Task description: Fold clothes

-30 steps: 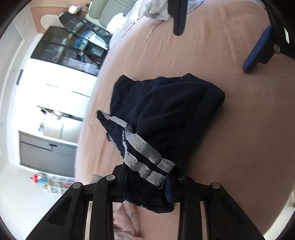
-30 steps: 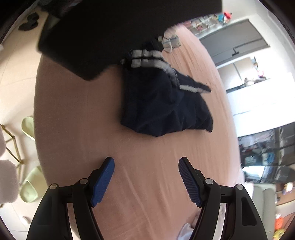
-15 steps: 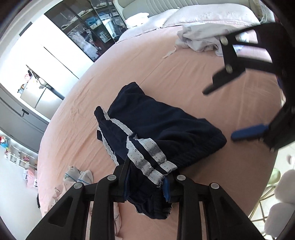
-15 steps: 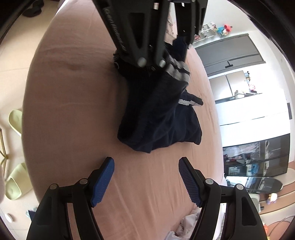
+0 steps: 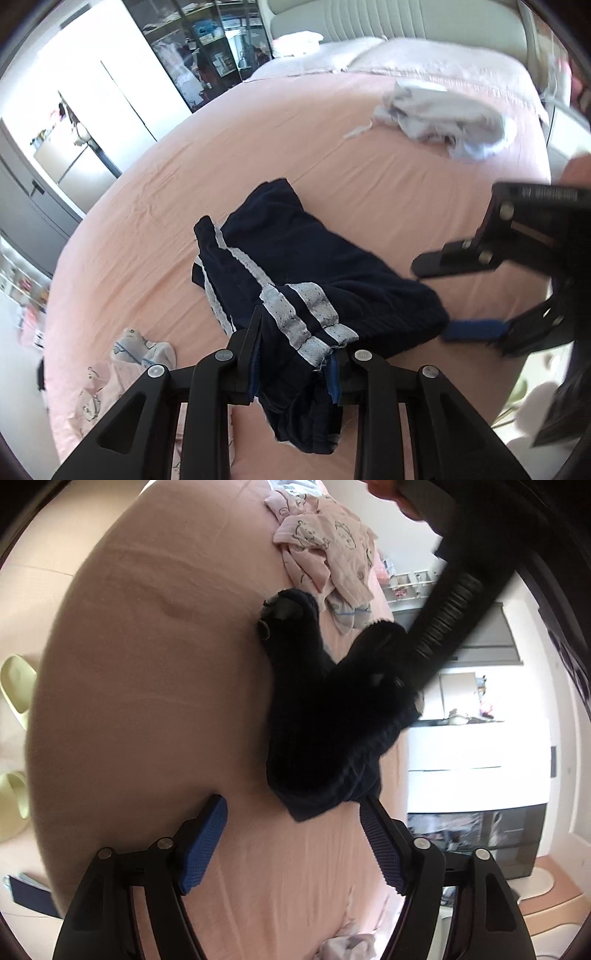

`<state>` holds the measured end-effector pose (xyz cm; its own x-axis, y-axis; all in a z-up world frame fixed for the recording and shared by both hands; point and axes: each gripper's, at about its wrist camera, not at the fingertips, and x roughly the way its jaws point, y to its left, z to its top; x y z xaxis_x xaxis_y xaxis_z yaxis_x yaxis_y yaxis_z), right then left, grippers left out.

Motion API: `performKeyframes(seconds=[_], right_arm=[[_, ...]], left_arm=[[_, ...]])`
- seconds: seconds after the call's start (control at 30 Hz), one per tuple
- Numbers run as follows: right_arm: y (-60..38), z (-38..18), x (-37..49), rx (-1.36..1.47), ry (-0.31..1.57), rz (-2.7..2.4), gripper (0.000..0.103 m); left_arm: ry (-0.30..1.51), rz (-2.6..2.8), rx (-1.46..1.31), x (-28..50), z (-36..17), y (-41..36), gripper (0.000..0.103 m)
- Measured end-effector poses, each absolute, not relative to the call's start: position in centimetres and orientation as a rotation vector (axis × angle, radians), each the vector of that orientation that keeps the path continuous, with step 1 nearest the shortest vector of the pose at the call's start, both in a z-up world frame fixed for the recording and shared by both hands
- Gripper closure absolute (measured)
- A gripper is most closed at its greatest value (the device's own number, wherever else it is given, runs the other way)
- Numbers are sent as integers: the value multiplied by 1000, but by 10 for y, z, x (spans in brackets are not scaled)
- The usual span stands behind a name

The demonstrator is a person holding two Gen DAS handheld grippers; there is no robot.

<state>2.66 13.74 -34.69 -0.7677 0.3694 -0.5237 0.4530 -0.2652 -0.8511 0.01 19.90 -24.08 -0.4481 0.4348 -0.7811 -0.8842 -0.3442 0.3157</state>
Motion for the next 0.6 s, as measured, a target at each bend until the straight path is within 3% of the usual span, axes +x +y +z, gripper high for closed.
performKeyframes(seconds=[0.53,0.6], right_arm=[[142,-343,2,1048,1817,-2294,29],[143,-341,0,1052,1792,-2309,33]], left_arm=[[1040,1847,-789,6,-257,190,78],[1067,1832,-795,8,-261,189,78]])
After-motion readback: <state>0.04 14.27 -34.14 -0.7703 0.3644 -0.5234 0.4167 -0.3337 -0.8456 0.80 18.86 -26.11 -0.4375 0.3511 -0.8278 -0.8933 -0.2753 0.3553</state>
